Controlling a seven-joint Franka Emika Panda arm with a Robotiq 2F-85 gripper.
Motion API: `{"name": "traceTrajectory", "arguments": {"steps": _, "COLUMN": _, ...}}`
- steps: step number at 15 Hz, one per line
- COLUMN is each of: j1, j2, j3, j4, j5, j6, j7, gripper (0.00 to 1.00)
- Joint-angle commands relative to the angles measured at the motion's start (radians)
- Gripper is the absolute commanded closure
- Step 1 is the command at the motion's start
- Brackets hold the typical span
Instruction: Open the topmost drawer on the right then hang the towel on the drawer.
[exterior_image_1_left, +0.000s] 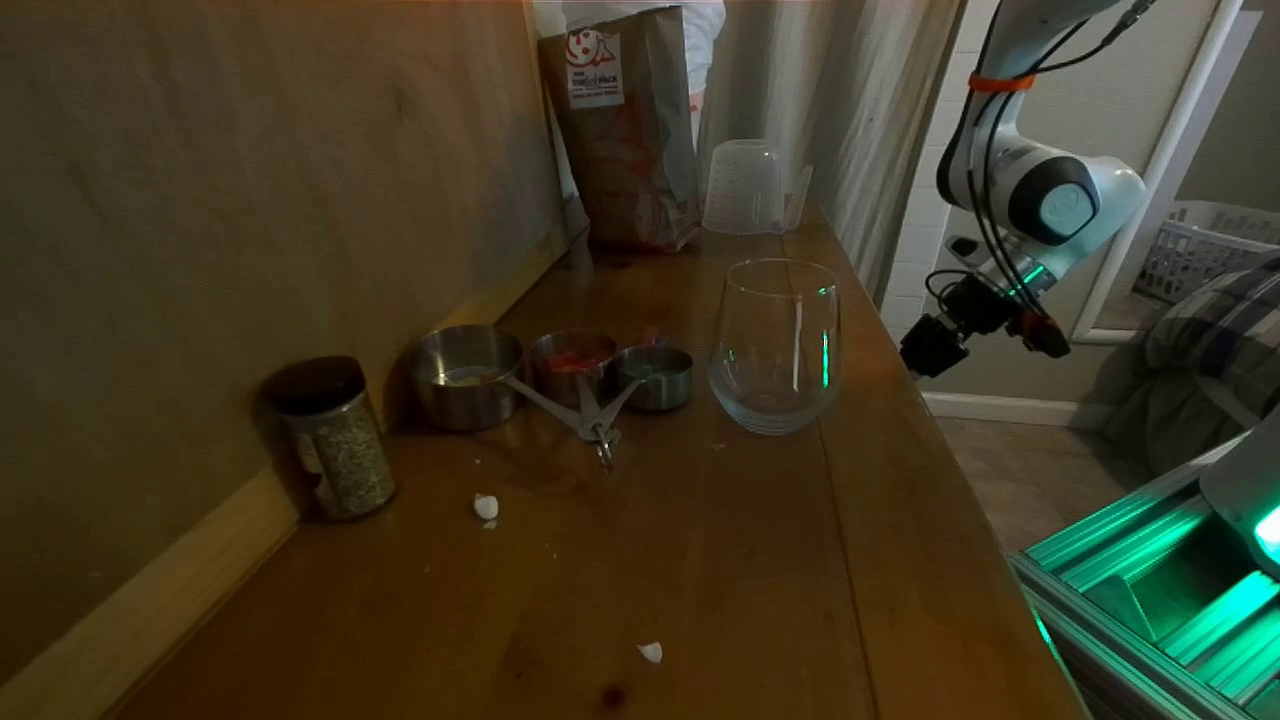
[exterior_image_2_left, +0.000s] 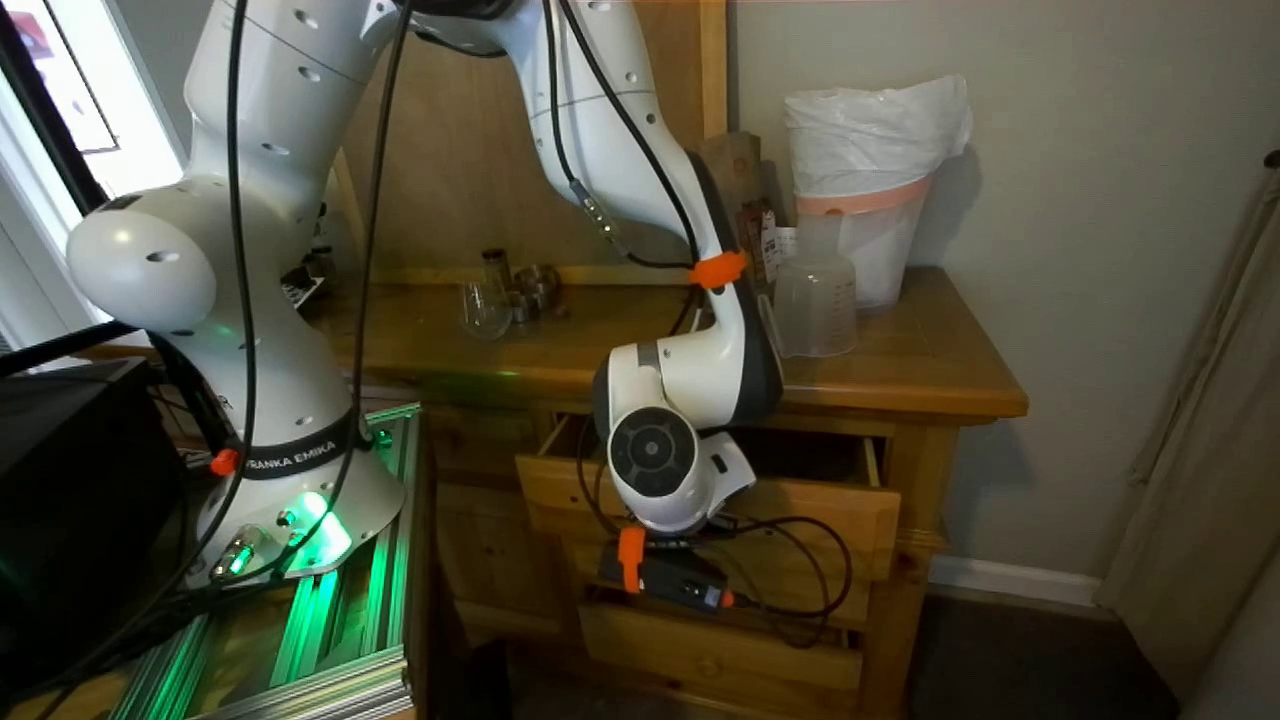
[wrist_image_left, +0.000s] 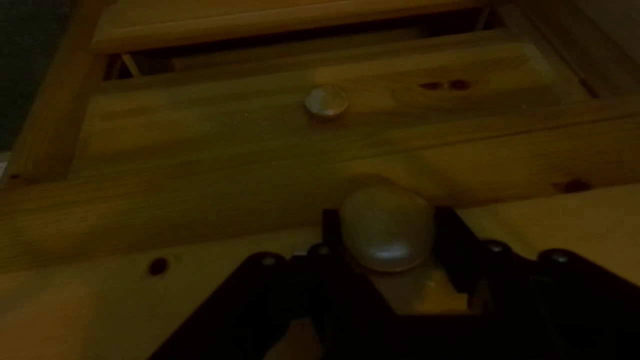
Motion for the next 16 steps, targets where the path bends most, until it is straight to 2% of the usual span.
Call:
{"name": "traceTrajectory", "arguments": {"steps": 1, "j1": -0.001, "j2": -0.031, "j3": -0.032, "j4": -0.018, "j5": -0.018, "j6": 0.076, "j7": 0.029, "gripper": 0.76}}
{"name": "traceTrajectory", "arguments": {"steps": 16, "j1": -0.017, "j2": -0.048, "j3": -0.056, "j4": -0.036, "j5": -0.048, "j6": 0.142, "j7": 0.041, "gripper": 0.76}}
